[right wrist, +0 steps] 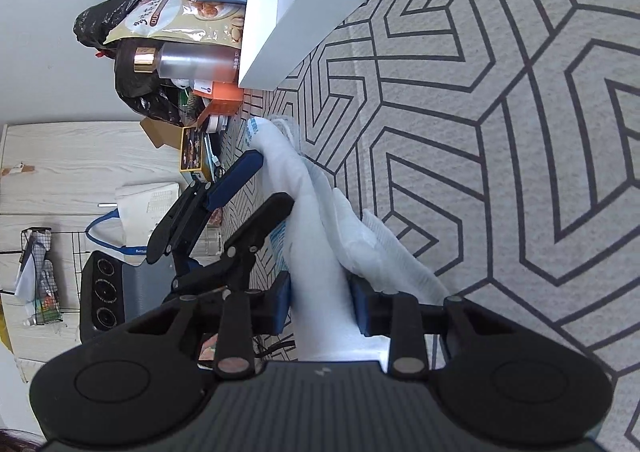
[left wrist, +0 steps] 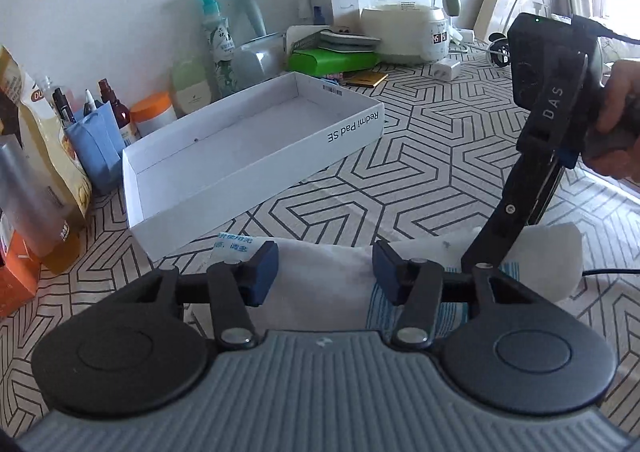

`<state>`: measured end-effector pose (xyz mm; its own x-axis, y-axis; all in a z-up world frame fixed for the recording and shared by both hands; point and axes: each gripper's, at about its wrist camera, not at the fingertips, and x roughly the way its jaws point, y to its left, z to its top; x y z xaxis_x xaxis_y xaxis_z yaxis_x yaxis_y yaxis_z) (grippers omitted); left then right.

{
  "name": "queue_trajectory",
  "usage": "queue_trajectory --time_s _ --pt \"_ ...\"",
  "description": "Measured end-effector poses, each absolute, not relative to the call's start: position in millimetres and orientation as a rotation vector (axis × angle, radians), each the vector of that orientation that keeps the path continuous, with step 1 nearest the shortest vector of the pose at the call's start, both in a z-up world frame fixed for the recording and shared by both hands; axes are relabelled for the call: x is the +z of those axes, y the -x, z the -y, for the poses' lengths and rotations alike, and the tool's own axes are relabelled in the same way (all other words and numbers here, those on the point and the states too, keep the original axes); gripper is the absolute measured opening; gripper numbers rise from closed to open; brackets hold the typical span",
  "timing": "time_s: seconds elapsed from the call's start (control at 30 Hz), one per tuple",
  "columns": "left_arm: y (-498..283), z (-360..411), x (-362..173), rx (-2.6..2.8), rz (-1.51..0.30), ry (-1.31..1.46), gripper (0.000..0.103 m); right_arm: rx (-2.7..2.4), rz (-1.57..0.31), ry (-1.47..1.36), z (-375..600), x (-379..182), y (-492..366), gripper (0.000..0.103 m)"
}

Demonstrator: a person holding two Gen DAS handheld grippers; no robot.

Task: Fold shopping bag

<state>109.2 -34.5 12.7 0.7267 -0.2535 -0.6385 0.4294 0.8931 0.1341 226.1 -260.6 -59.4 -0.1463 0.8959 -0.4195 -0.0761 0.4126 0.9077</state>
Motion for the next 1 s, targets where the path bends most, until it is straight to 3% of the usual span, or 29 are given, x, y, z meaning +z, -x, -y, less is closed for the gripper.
queue_trajectory --time_s 0.1,0.27,0.37,0.47,0.67,1.0 --pt "-113.6 38.1 8.8 -0.392 -0.675 -0.291 0.051 0.998 -1.405 -0.699 260.9 -47.1 -220.4 0.035" --pt "-117.2 44.3 6.3 -0.391 -0.683 -0.318 0.051 0.887 -1.037 -0.225 254.0 19.5 -174.8 0.049" --pt "-119.8 42.6 6.3 -0.397 -0.693 -0.304 0.051 0.768 -0.659 0.165 239.4 60.1 -116.4 0.049" --pt "-121.0 40.6 6.5 -0.406 -0.7 -0.292 0.051 0.887 -0.509 0.423 217.5 73.8 -69.1 0.039" --pt "-126.5 37.2 9.1 -0.463 -0.733 -0.301 0.049 0.852 -0.492 0.886 155.6 45.1 -21.9 0.037" --pt "-147.6 26.4 9.3 -0.543 -0.794 -0.222 0.049 0.713 -0.556 1.071 120.2 8.8 -48.9 0.044"
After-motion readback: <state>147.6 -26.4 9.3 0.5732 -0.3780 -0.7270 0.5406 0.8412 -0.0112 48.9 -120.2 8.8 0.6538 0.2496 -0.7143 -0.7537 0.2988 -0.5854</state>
